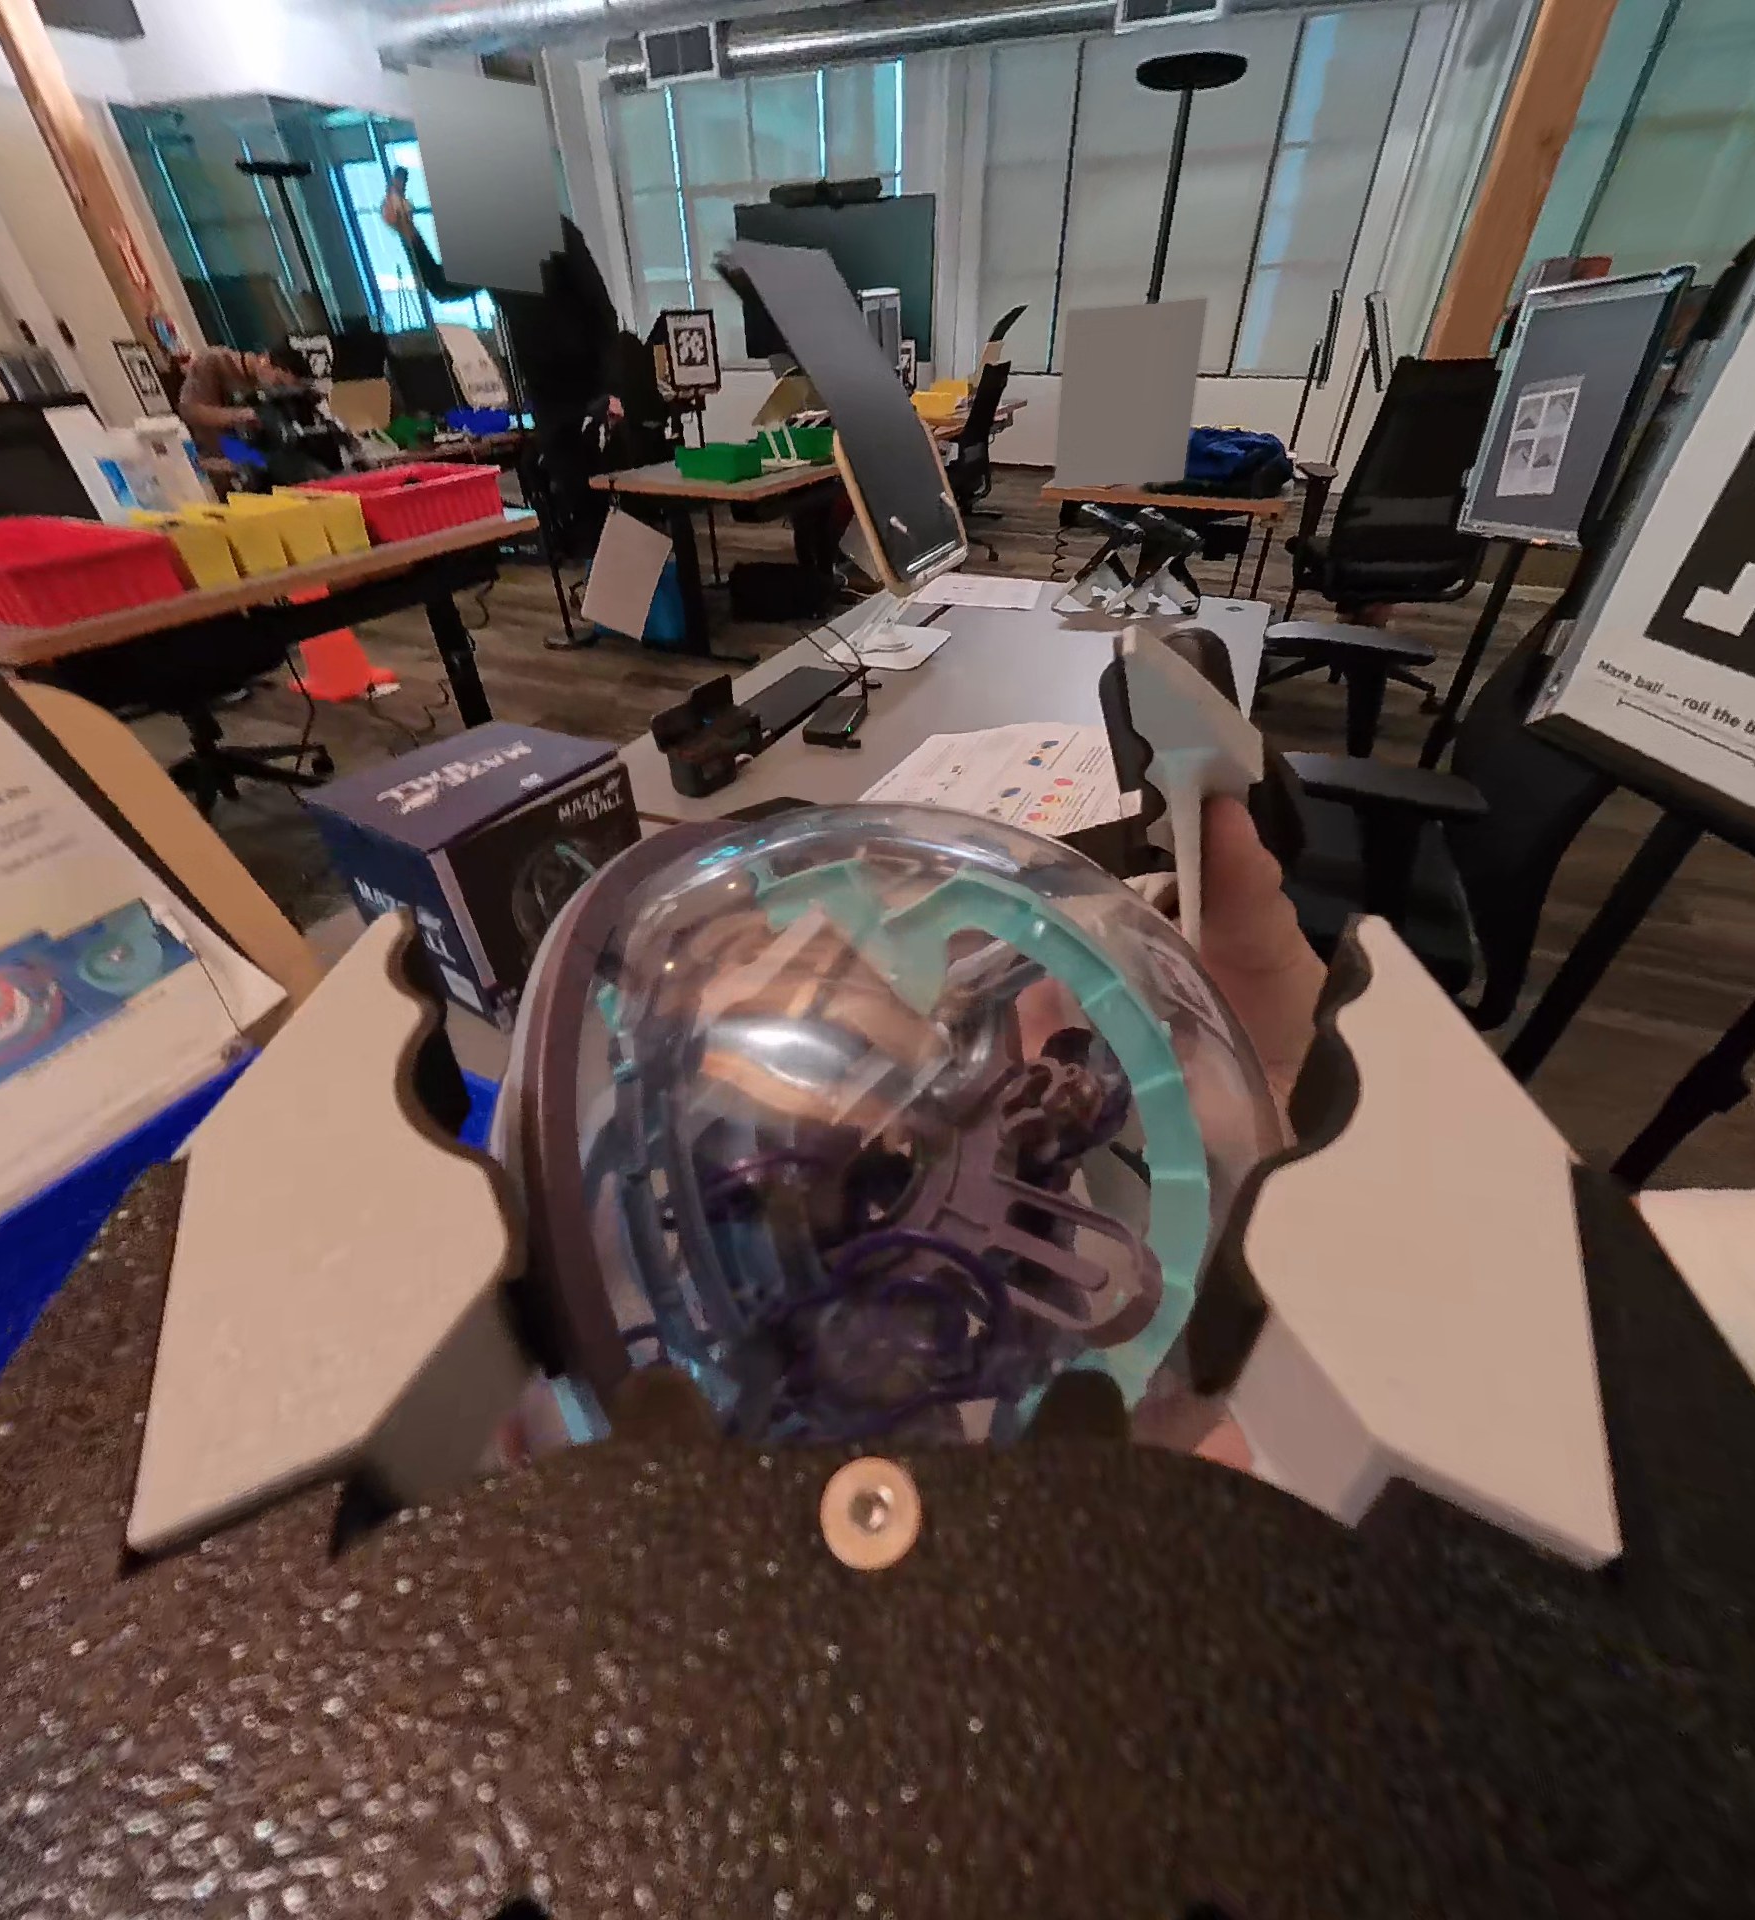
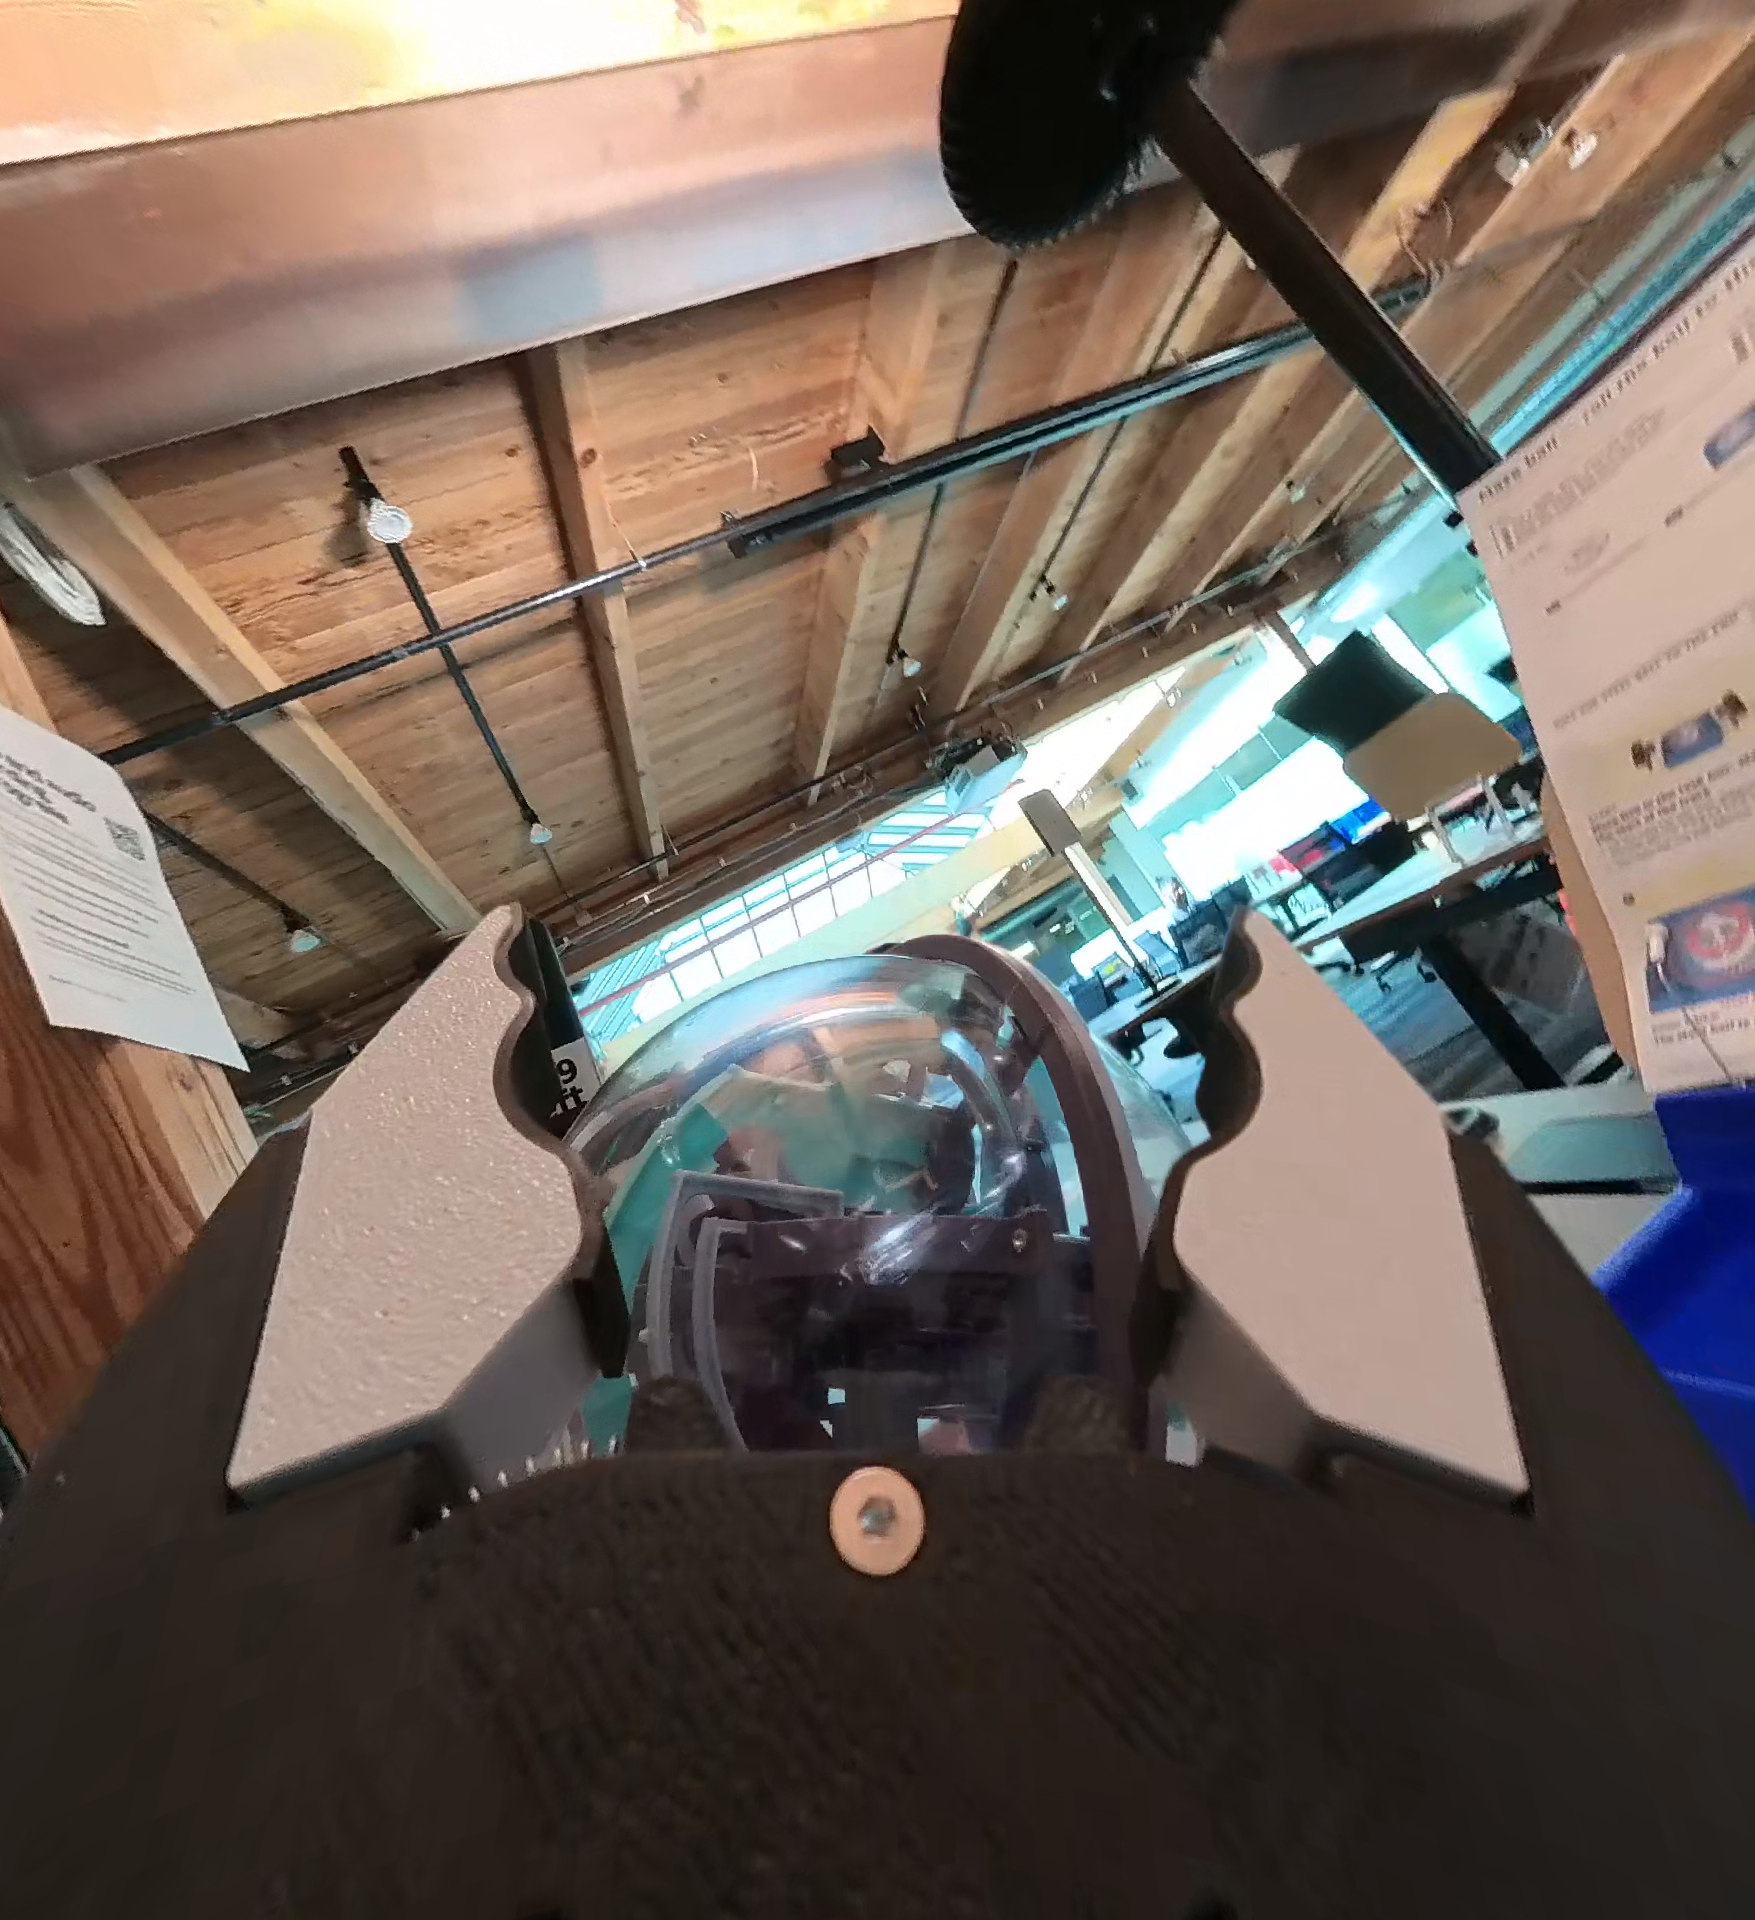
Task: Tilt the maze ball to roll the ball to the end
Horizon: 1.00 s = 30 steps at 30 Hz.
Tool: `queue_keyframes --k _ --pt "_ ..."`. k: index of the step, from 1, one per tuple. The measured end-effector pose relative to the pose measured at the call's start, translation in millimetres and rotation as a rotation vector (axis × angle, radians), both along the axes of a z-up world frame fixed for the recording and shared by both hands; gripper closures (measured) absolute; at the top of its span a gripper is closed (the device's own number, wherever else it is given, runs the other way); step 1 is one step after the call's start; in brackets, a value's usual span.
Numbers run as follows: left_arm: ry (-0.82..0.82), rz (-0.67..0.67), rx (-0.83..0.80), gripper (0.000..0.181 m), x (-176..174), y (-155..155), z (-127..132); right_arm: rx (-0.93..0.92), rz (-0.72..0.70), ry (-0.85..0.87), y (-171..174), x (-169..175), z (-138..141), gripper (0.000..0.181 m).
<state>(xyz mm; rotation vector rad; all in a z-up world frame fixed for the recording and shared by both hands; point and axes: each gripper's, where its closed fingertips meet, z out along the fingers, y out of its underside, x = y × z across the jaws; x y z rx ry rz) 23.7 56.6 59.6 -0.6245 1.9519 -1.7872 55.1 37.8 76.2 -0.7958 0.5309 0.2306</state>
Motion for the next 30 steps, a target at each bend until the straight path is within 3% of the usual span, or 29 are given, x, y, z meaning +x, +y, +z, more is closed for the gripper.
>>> queue_keyframes --k 14,19,23,30 --pt "0.080 0.004 -0.140 0.024 8 16 -15 -0.169 0.023 0.022 23 4 -15 0.050" --pt "0.212 0.041 -0.226 0.025 21 24 -26 -0.312 0.073 0.009 38 2 -28 0.043" --pt "0.290 0.029 -0.336 0.025 28 33 -34 -0.363 0.103 -0.019 41 1 -35 0.055" --pt "0.069 -0.002 -0.308 0.024 19 32 -18 -0.317 0.044 -0.179 37 -6 -18 0.054"
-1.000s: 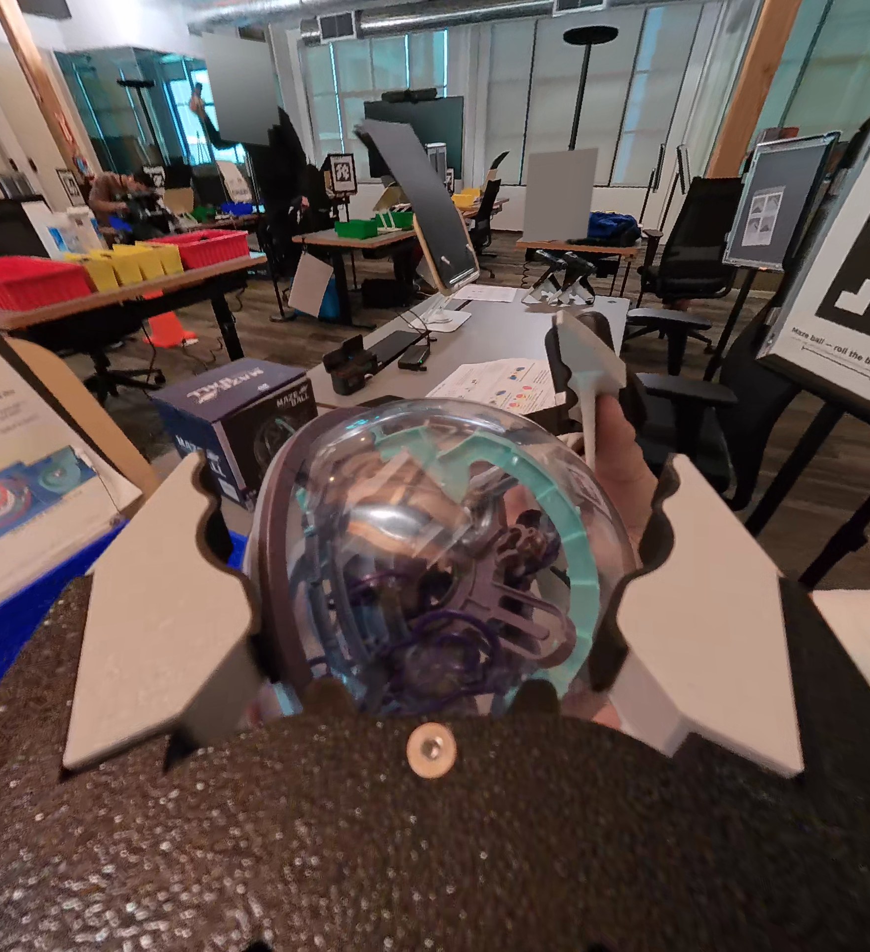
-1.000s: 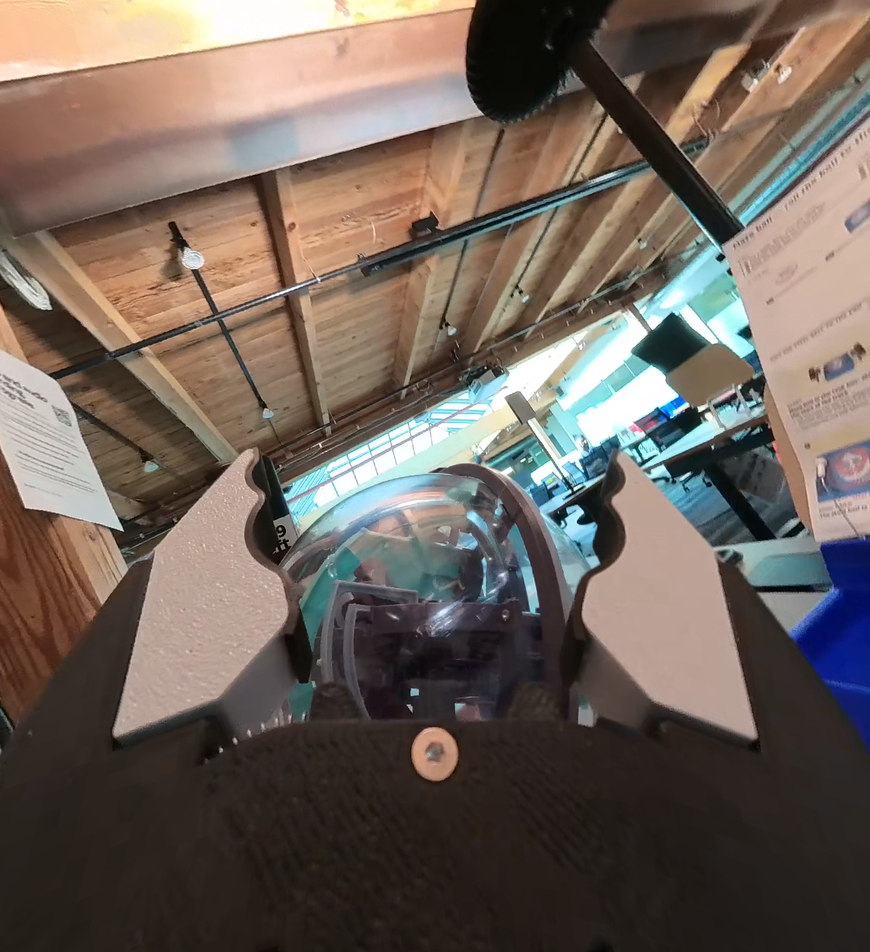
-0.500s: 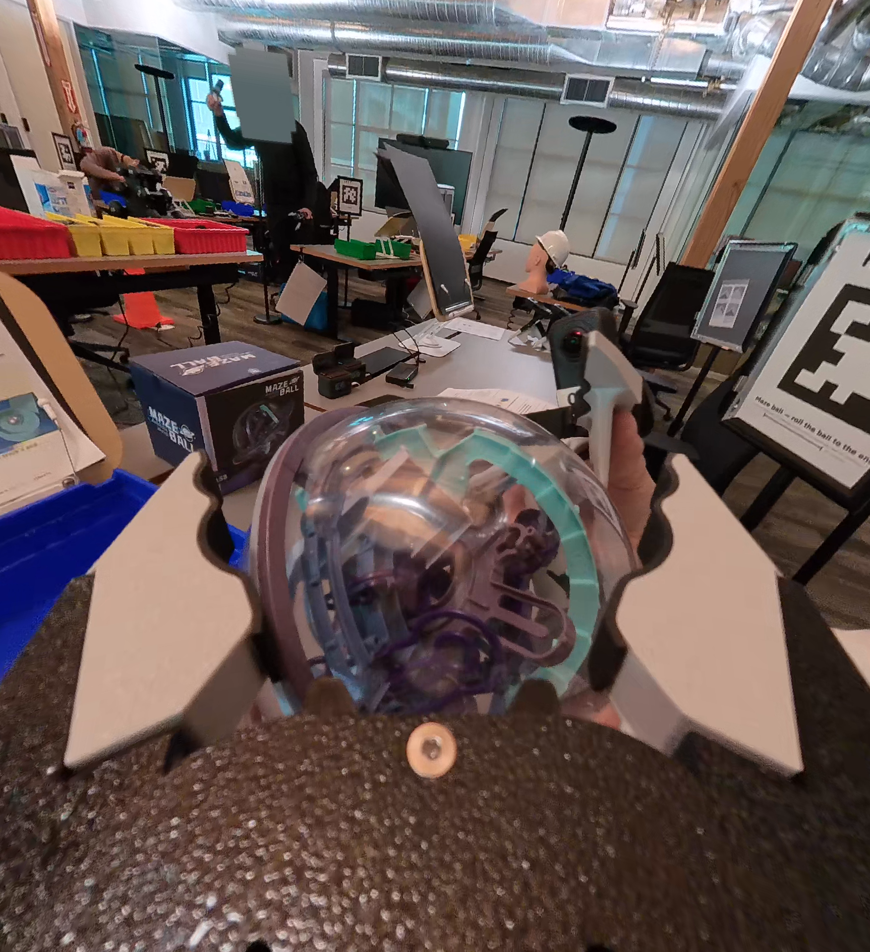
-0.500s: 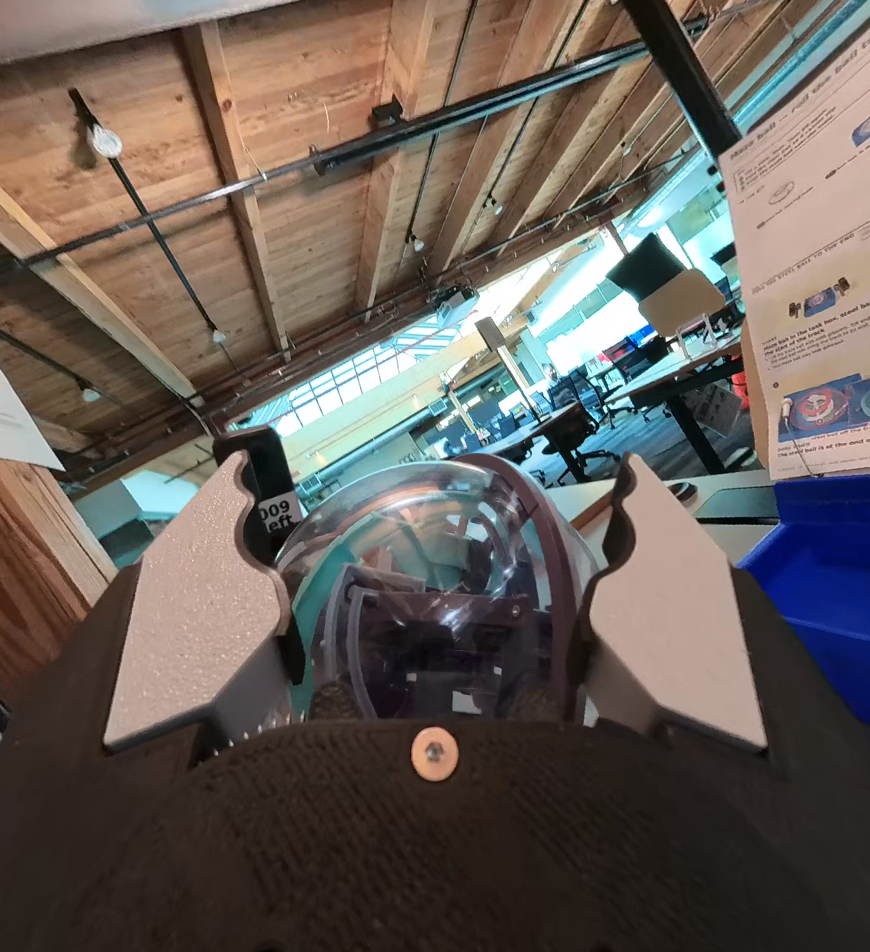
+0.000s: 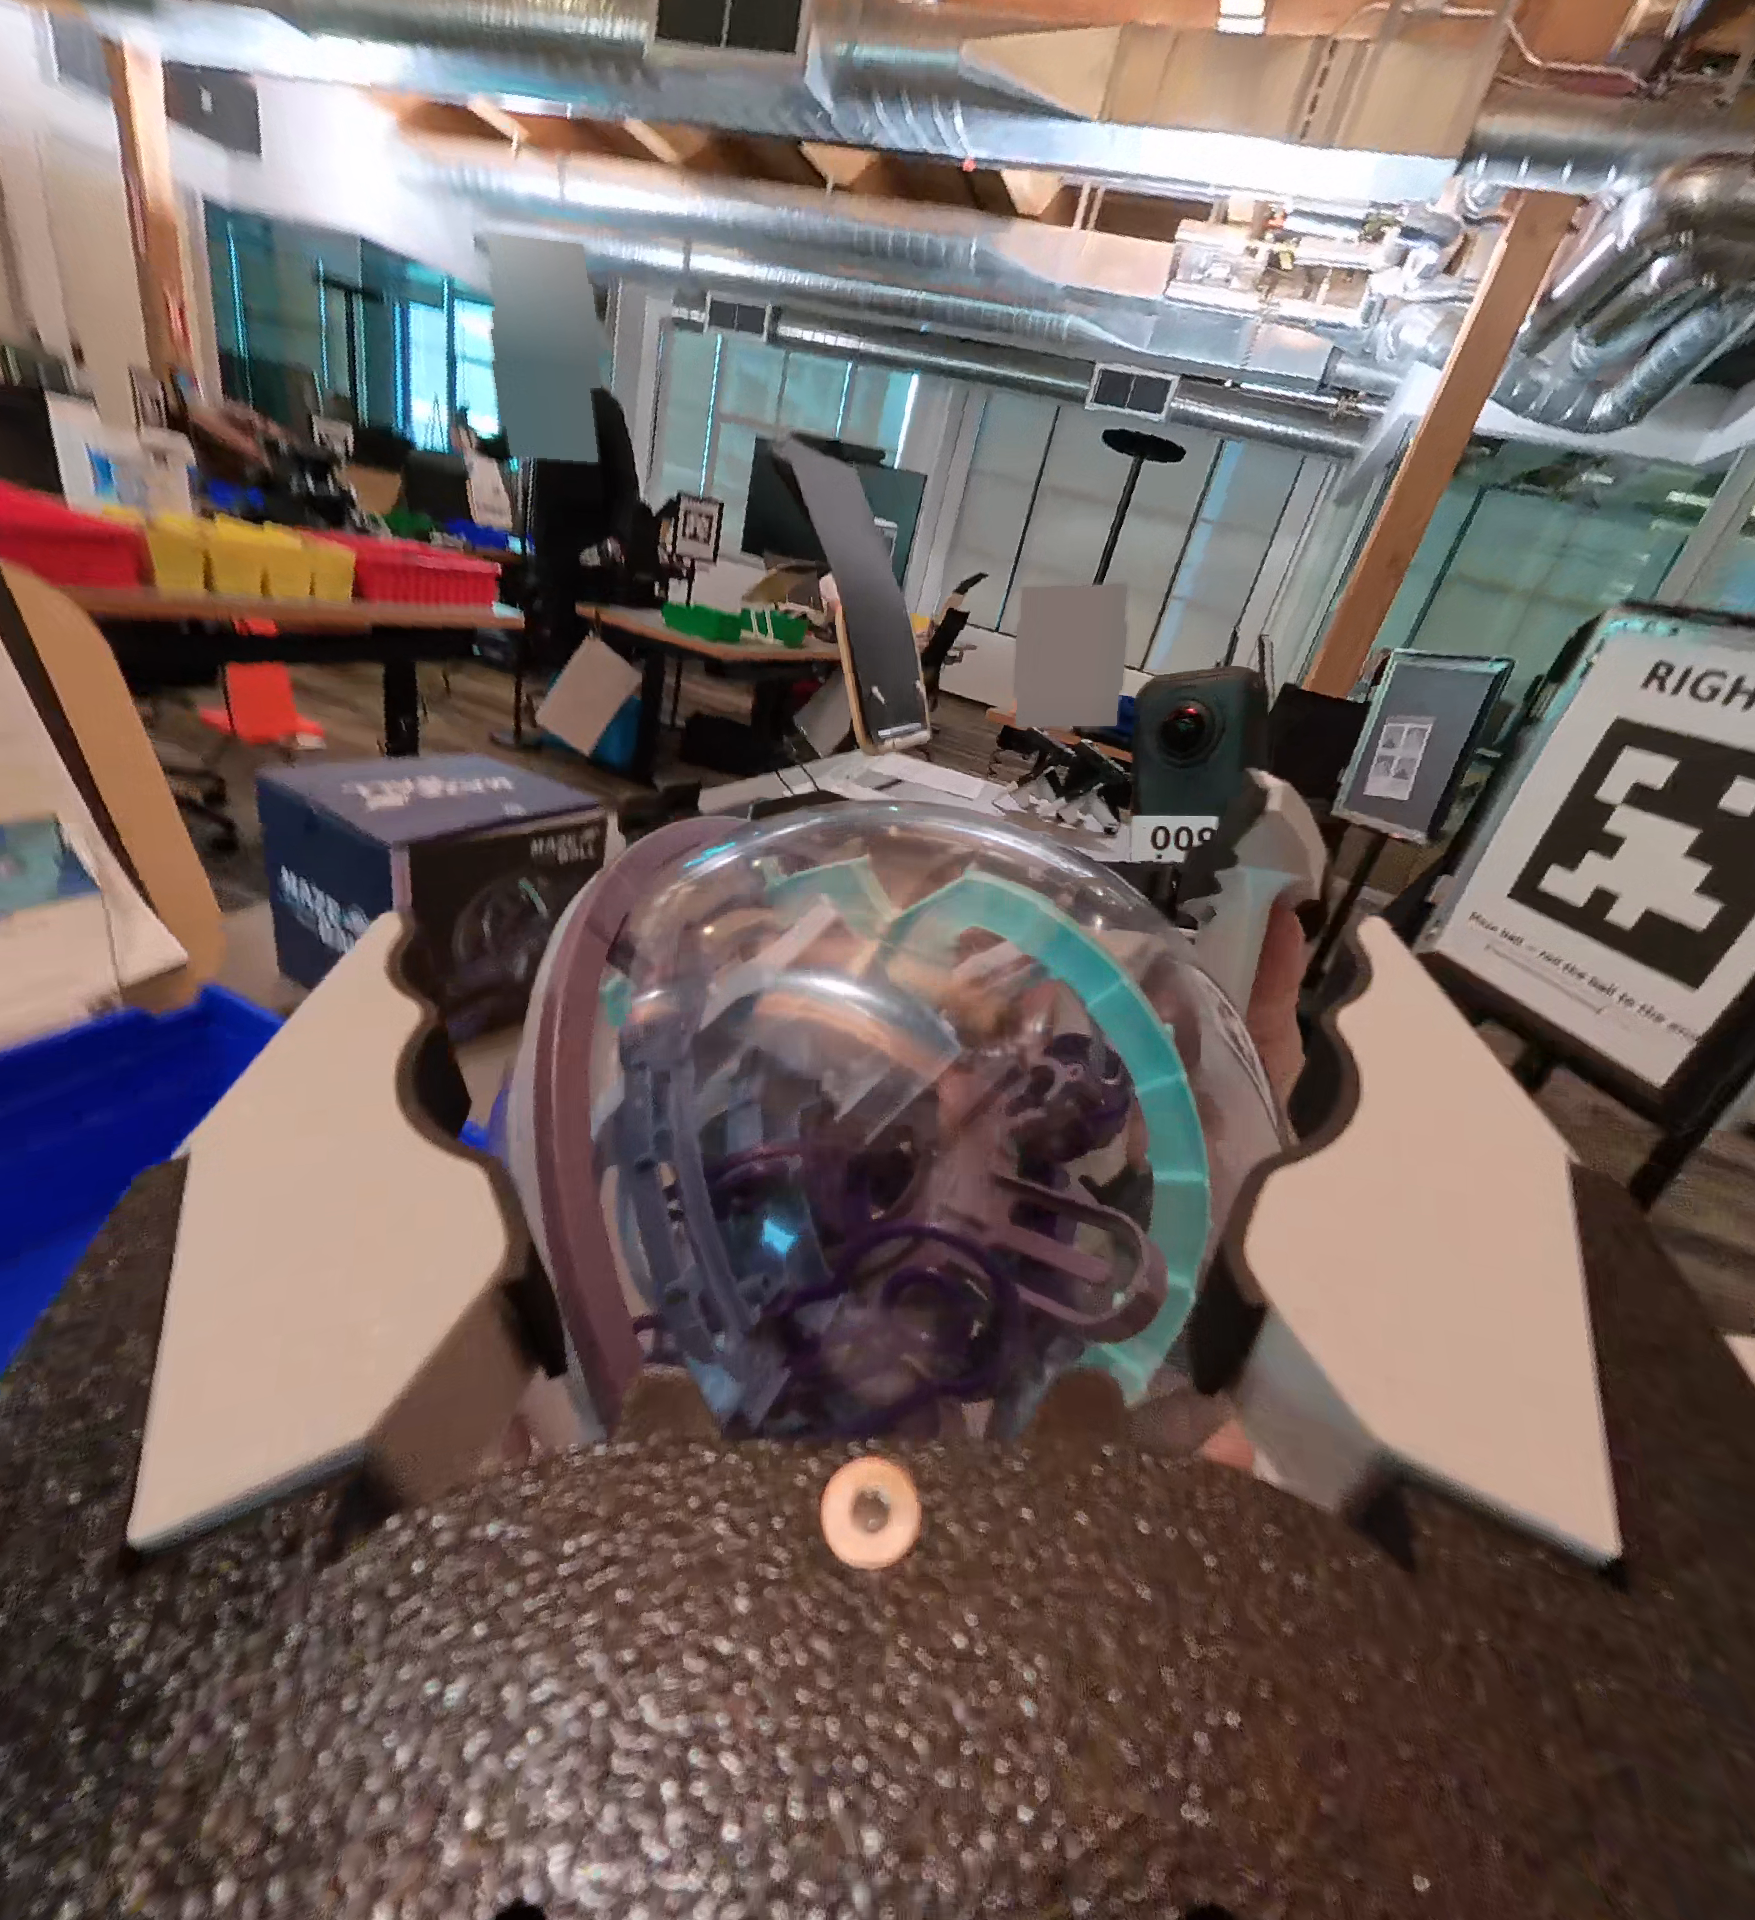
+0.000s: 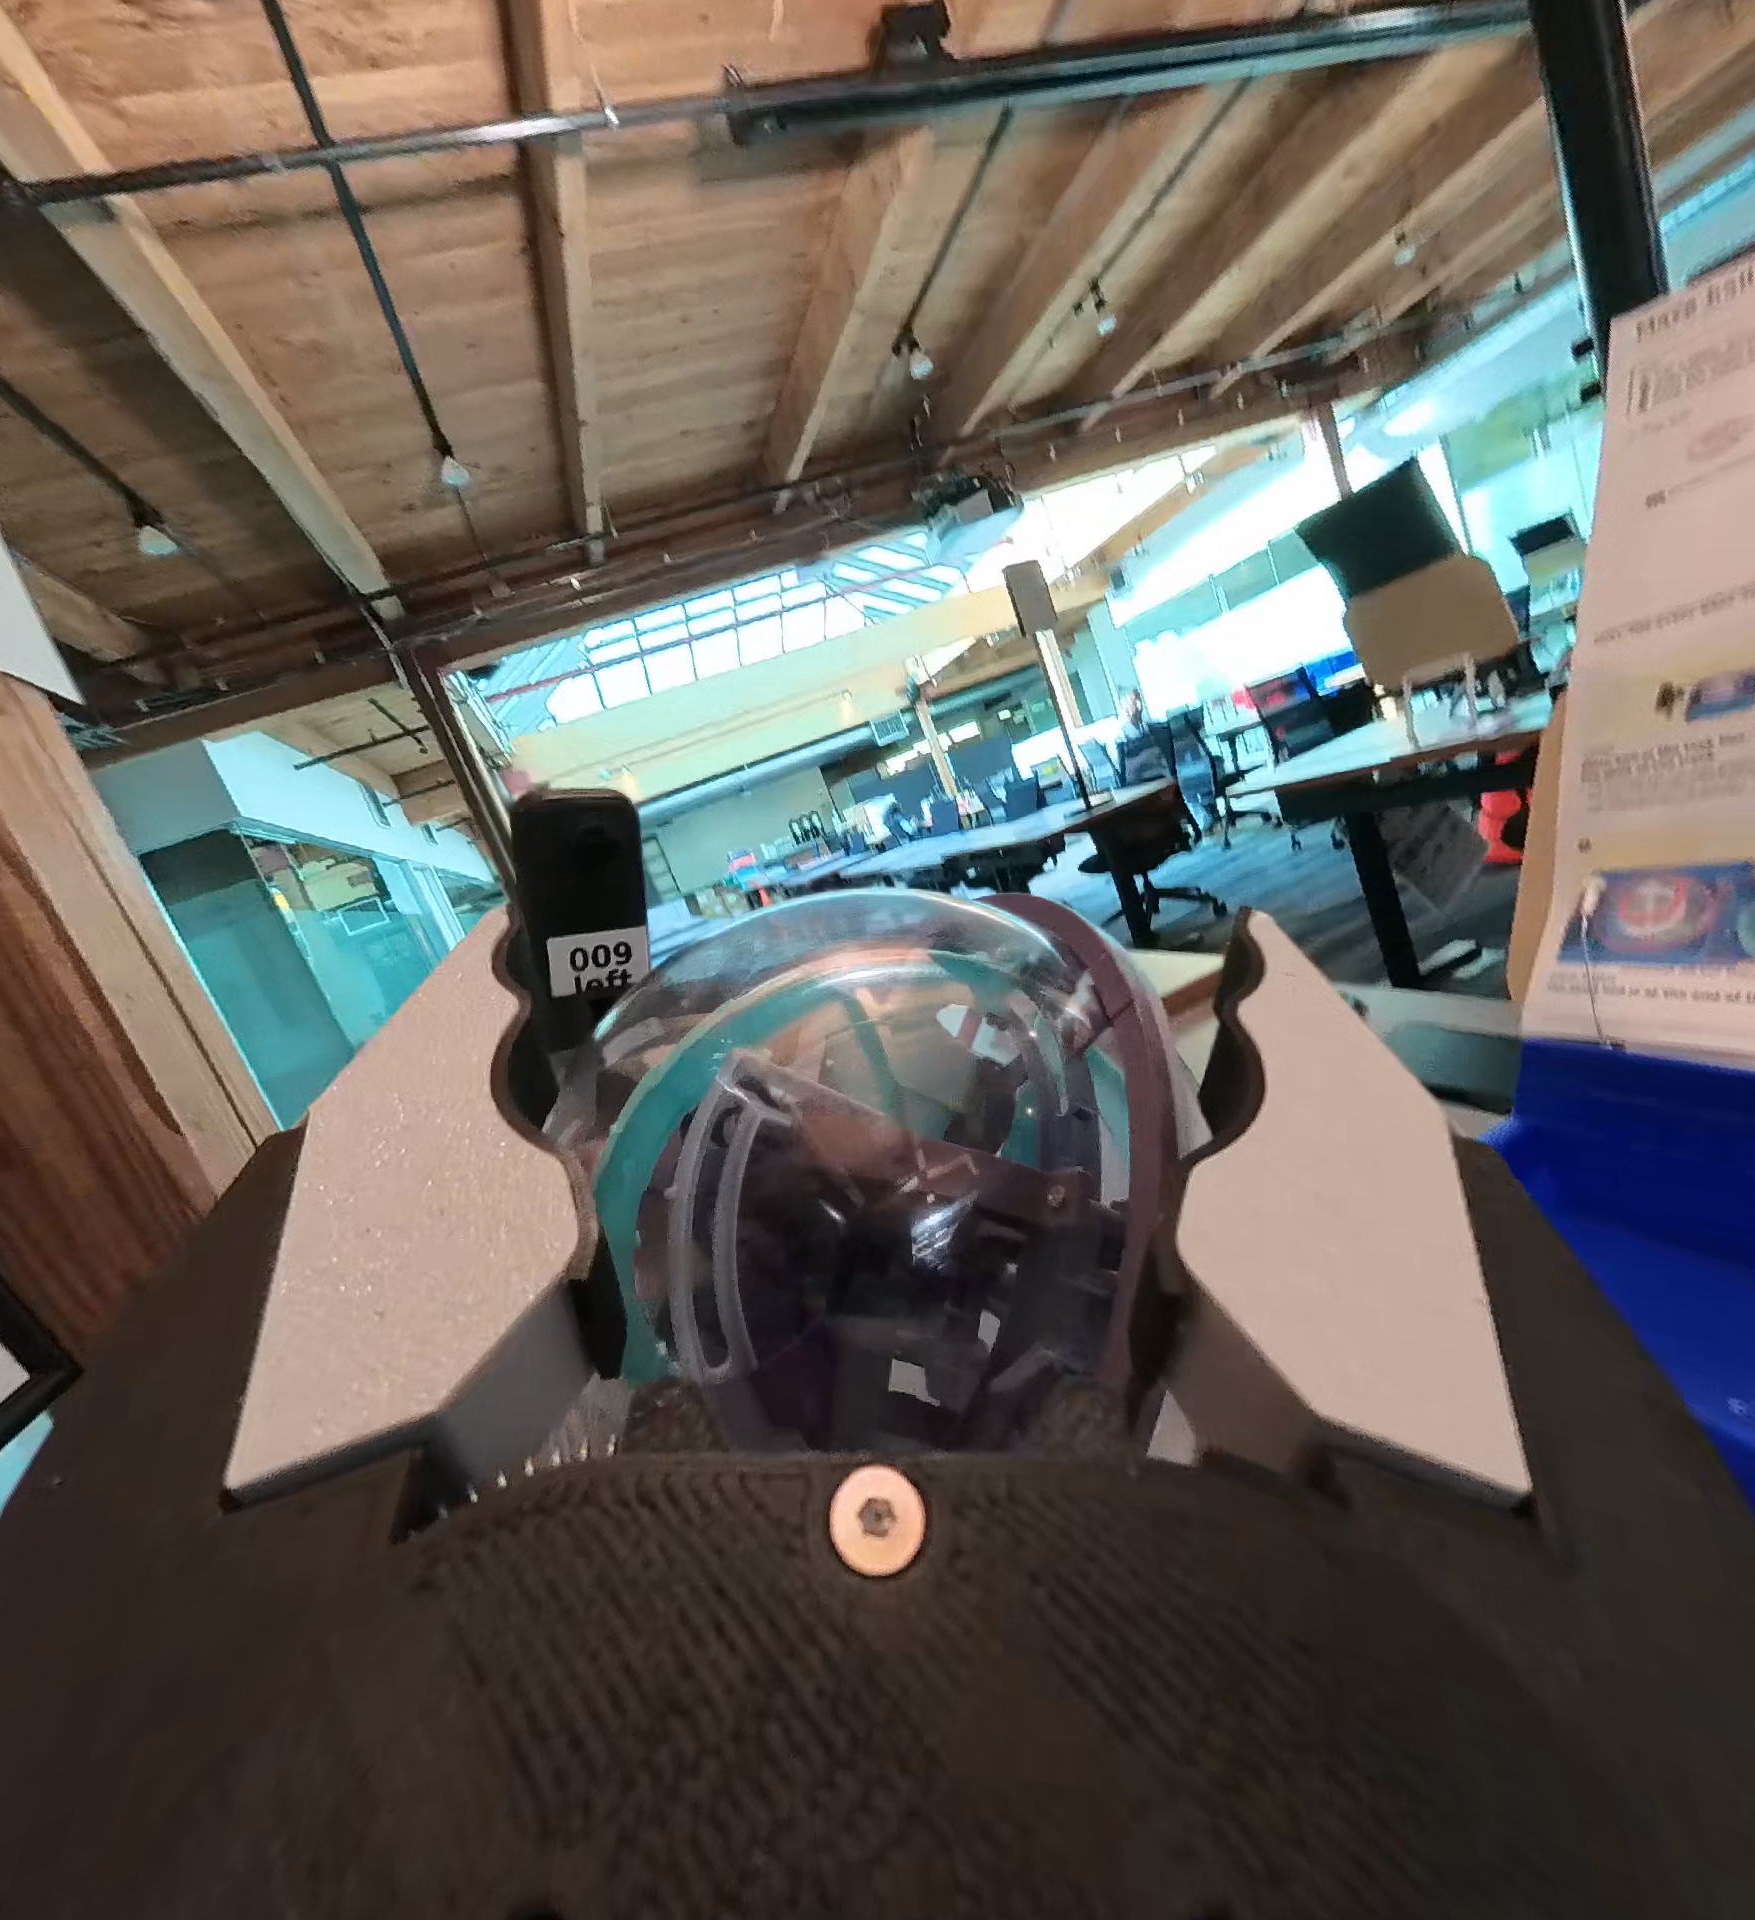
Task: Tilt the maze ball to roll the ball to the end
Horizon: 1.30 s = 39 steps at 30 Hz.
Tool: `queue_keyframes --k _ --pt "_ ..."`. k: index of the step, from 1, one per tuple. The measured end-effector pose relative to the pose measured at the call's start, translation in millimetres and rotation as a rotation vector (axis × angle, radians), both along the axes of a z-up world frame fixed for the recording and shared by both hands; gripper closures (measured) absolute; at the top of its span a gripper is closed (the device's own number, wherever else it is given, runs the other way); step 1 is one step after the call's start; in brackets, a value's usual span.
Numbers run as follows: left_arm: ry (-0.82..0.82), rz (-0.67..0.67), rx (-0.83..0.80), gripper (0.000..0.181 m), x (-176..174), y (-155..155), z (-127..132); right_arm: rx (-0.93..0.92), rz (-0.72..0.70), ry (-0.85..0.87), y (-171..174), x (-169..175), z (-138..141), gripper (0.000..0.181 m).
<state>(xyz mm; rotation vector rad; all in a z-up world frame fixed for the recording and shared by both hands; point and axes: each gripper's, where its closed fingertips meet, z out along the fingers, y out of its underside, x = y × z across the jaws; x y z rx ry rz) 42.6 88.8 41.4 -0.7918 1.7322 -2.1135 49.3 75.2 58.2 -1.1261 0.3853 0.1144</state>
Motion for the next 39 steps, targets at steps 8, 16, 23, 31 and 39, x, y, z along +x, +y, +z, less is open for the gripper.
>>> queue_keyframes --k 8,16,23,31,39 --pt "-0.572 0.128 0.255 0.028 -66 -32 62 0.149 0.004 -0.409 -22 -63 54 0.036" --pt "-0.143 0.035 0.231 0.027 5 -13 -4 0.099 0.003 -0.094 2 6 -7 0.036" --pt "-0.272 0.060 0.294 0.029 -3 -15 12 0.227 0.017 -0.187 -7 1 9 0.039" --pt "-0.788 0.049 0.438 0.025 -92 -54 50 0.428 0.032 -0.645 -57 -94 59 0.050" --pt "-0.346 0.041 0.492 0.027 -22 -45 34 0.444 0.056 -0.305 -40 -21 34 0.040"
